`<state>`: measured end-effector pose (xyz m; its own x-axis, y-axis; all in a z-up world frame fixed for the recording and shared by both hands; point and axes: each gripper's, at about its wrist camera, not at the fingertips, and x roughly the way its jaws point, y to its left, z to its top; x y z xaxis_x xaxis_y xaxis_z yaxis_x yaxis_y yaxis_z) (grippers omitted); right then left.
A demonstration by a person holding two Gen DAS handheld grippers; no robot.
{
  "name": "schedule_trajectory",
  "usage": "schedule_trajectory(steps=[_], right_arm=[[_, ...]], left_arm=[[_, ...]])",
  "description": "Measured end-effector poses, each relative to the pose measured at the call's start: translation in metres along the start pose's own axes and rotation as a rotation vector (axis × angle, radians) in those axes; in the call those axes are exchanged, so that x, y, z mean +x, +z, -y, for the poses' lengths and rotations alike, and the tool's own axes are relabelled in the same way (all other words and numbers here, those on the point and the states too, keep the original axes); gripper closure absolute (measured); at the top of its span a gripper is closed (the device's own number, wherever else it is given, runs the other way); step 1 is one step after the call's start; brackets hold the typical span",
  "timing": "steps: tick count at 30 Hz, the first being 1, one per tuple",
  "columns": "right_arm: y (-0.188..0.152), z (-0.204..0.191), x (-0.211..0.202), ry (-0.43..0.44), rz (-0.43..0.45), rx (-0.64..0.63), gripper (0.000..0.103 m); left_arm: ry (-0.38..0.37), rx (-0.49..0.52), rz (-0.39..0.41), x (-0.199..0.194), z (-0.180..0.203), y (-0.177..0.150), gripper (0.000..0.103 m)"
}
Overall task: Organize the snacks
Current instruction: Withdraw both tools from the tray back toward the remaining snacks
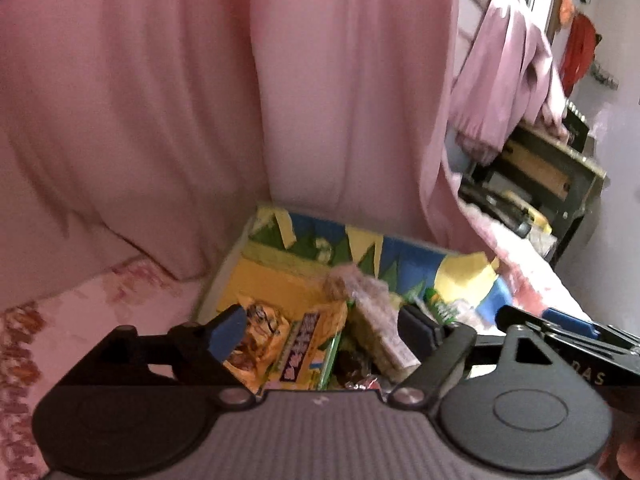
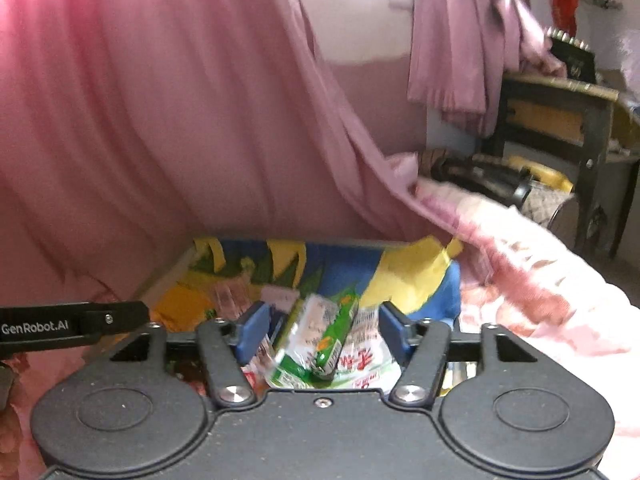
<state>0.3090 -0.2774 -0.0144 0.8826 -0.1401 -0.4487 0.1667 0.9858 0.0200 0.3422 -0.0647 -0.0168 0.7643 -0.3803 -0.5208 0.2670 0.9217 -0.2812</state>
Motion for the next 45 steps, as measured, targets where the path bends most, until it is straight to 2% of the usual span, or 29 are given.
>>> schedule_trajectory(steps=[4, 9, 13, 20, 32, 45], right_arm=[[0.004, 0.003, -0.036, 0.023, 0.084, 0.042, 0.019], [0.000, 0.004, -0.082, 0.054, 0.178, 0.055, 0.003], [-0.007, 0.004, -0.118, 0.074, 0.216, 0.058, 0.001], [-0.031, 0.003, -0.171, 0.105, 0.233, 0.069, 0.001], [-0.073, -0.009, -0.214, 0.145, 0.131, 0.083, 0.001], [-0.106, -0.026, -0.230, 0.161, -0.010, 0.045, 0.001]], left_arm=[[0.031, -0.025, 0.084, -0.037, 0.001, 0.004, 0.004], [0.092, -0.016, 0.186, -0.084, 0.007, -0.002, 0.001], [0.146, 0.031, 0.253, -0.116, 0.014, -0.012, 0.000], [0.198, 0.072, 0.306, -0.160, 0.022, -0.042, 0.000], [0.243, 0.104, 0.278, -0.224, 0.023, -0.103, 0.000], [0.297, 0.069, 0.129, -0.243, 0.011, -0.134, 0.000]])
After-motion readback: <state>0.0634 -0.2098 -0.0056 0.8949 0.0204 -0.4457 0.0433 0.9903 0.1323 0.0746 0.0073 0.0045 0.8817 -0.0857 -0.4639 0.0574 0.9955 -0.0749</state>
